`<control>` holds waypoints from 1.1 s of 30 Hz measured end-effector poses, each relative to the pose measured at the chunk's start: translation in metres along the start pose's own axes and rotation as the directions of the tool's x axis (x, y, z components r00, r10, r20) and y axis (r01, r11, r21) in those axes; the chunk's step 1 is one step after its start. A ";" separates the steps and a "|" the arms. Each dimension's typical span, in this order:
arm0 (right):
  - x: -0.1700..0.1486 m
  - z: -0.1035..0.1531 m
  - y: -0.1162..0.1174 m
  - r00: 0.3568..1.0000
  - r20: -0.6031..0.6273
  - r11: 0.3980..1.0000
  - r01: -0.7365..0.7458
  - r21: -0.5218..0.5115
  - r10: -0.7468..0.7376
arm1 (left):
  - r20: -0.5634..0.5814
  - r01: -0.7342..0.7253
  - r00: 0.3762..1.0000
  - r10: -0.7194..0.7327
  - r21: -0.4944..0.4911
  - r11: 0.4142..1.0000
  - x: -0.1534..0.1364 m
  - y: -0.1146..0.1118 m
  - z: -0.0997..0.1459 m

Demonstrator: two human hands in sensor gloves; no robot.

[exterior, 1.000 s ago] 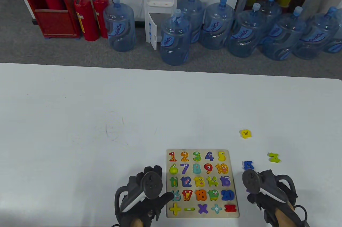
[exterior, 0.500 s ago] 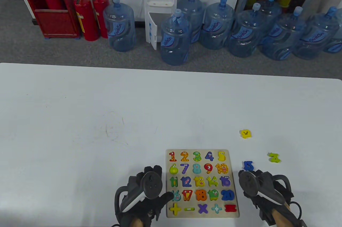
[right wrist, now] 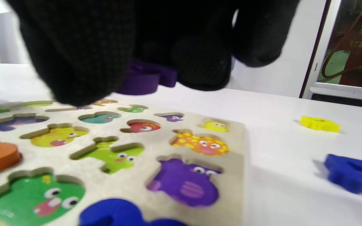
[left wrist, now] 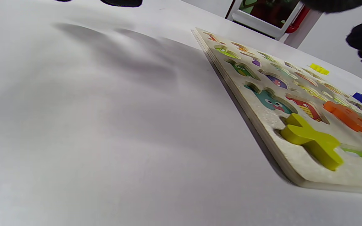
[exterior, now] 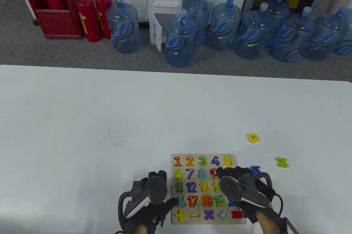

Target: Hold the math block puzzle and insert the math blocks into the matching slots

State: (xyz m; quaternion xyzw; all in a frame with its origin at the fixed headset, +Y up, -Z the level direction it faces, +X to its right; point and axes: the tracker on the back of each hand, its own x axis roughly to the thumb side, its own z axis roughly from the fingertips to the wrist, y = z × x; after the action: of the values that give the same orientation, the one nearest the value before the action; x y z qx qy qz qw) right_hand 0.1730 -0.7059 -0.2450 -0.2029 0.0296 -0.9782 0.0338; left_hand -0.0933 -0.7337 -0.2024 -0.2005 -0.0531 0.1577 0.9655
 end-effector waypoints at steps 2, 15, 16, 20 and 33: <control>0.004 -0.001 0.005 1.000 0.007 1.000 -0.005 0.008 0.005 | 0.000 0.000 1.000 0.000 -0.001 1.000 0.000 0.000 0.000; -0.015 -0.004 0.021 0.995 -0.076 0.992 -0.055 0.114 0.064 | 0.001 0.003 1.000 -0.003 -0.010 1.000 0.001 -0.001 0.000; -0.018 -0.005 0.023 0.995 -0.084 0.991 -0.047 0.128 0.058 | 0.001 0.002 1.000 -0.002 -0.012 1.000 0.001 -0.001 0.000; -0.028 -0.006 0.030 0.996 -0.088 0.980 -0.002 0.200 0.020 | 0.001 0.003 1.000 -0.003 -0.015 1.000 0.001 -0.001 0.000; -0.065 0.002 0.017 0.960 -0.228 0.986 0.163 -0.026 -0.164 | 0.004 0.000 1.000 0.000 -0.019 1.000 0.002 -0.001 -0.001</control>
State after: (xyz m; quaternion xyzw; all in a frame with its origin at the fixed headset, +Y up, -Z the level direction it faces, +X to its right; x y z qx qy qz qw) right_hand 0.2344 -0.7177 -0.2699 -0.0902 0.0201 -0.9944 -0.0515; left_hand -0.0914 -0.7342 -0.2026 -0.2094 -0.0564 0.1576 0.9634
